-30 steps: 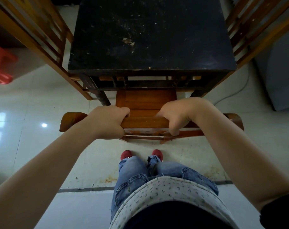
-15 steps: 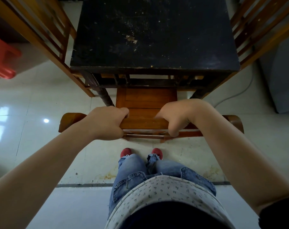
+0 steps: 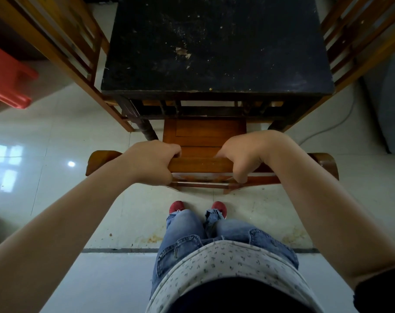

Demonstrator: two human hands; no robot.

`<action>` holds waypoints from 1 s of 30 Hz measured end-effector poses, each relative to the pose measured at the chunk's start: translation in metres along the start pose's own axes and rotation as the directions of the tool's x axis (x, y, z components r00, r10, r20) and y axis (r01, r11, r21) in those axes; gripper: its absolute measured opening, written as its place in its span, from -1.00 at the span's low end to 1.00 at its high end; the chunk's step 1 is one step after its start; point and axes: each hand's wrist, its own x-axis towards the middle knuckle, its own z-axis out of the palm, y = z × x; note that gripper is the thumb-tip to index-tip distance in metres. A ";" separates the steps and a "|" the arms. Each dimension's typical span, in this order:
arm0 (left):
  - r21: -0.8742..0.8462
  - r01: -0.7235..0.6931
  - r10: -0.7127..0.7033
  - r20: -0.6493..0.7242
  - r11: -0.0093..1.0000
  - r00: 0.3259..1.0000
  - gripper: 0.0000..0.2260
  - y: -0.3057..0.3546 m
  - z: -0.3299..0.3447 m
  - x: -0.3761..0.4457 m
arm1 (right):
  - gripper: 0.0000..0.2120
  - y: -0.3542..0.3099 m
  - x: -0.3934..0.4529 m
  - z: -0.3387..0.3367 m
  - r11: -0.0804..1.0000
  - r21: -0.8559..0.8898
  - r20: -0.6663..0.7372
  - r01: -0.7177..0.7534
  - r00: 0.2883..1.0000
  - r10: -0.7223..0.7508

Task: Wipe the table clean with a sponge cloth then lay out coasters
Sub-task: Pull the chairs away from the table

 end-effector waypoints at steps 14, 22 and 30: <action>-0.106 -0.001 0.017 0.146 0.994 0.989 -0.63 -0.036 -0.049 -0.006 | -0.48 -0.011 0.003 -0.027 0.980 0.159 -0.077 0.116 0.992 -0.104; -0.122 0.262 -0.285 -0.243 0.957 0.927 -0.84 -0.116 -0.058 0.005 | -0.62 -0.065 0.046 -0.104 0.994 0.014 -0.240 0.111 0.965 -0.104; -0.096 0.403 -0.400 -0.460 0.910 0.793 -0.76 -0.227 -0.075 -0.025 | -0.67 -0.163 0.125 -0.184 0.977 0.089 -0.438 0.195 0.888 -0.137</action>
